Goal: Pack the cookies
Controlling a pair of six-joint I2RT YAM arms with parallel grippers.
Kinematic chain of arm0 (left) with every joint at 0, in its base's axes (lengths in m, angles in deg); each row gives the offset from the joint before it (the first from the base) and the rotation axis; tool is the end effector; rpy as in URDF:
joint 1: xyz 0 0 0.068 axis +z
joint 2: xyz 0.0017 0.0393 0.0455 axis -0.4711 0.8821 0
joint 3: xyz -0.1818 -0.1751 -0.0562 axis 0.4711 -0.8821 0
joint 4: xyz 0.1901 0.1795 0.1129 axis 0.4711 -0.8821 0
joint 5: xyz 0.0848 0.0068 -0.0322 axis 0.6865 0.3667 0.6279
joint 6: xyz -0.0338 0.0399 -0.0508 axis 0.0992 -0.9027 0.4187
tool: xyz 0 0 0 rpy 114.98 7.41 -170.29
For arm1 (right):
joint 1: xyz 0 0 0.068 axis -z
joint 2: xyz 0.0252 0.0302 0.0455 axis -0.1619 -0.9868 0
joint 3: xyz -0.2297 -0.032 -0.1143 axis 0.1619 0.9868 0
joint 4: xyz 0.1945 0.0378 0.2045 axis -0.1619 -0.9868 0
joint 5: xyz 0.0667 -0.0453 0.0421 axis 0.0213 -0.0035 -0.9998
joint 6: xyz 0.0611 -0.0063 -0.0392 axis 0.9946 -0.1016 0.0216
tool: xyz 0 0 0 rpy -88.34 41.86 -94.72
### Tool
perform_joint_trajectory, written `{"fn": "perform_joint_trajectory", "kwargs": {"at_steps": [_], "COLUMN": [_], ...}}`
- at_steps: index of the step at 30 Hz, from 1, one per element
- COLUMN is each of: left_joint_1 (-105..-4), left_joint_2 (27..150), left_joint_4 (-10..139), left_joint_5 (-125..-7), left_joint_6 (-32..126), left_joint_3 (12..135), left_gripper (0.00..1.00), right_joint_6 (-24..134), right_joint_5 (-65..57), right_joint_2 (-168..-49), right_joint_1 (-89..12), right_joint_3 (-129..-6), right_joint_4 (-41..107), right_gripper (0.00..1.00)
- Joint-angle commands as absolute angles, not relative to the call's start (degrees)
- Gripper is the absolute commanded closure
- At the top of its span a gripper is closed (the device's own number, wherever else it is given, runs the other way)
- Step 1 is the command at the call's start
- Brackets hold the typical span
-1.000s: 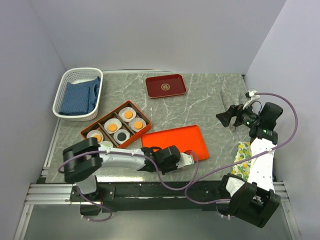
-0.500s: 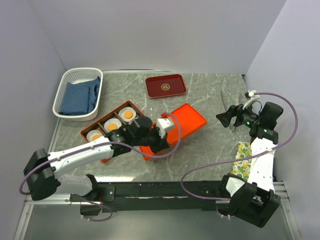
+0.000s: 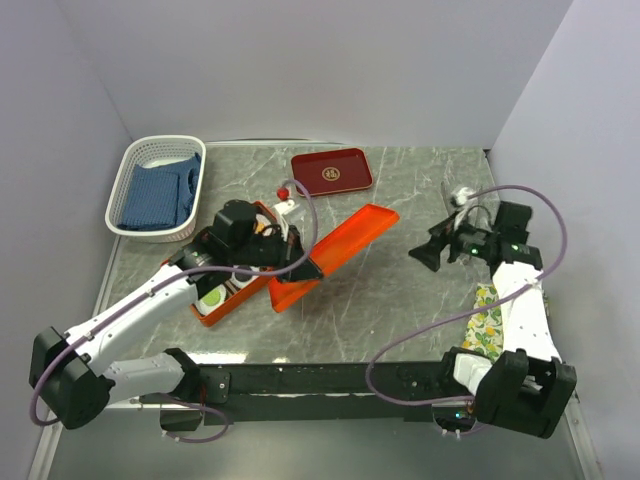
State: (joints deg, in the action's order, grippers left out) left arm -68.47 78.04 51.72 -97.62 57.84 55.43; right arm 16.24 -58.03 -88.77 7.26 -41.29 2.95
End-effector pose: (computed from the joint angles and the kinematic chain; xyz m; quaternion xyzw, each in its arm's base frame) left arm 0.2052 -0.2259 0.3016 0.3121 0.7387 -0.5162 0.3008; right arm 0.2569 -0.0209 0.2632 -0.3055 0.7551 0.2887 0.5032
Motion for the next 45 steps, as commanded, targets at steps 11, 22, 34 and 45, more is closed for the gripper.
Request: {"fn": "perform_joint_trajectory", "kwargs": {"at_steps": [11,22,34,45], "left_joint_1": [-57.4,-56.8,-56.5,-55.2], "left_joint_2": [71.7,70.9,71.9,73.0], "left_joint_4": [68.6,70.8,73.8,69.5], "left_joint_5": [-125.7,-129.1,-131.0,-131.2], "left_joint_6": [77.0,80.2,81.8,78.3], "left_joint_3": [53.9,53.8,53.7,55.1], "left_gripper": [0.99,0.99,0.99,0.95], "right_joint_6": [-19.7,-16.4,-16.2,-32.6], "right_joint_5": [-68.4,-70.8,-74.3,-77.5], "right_joint_2": [-93.4,-96.2,-93.1,-95.2], "right_joint_1": [-4.1,-14.8,-20.5,-20.5], "right_joint_3": [-53.1,-59.7,-55.6,-57.8], "right_joint_4": [-8.4,-9.0,-11.3,-29.5], "right_gripper": [0.00,0.00,0.22,0.68]}}
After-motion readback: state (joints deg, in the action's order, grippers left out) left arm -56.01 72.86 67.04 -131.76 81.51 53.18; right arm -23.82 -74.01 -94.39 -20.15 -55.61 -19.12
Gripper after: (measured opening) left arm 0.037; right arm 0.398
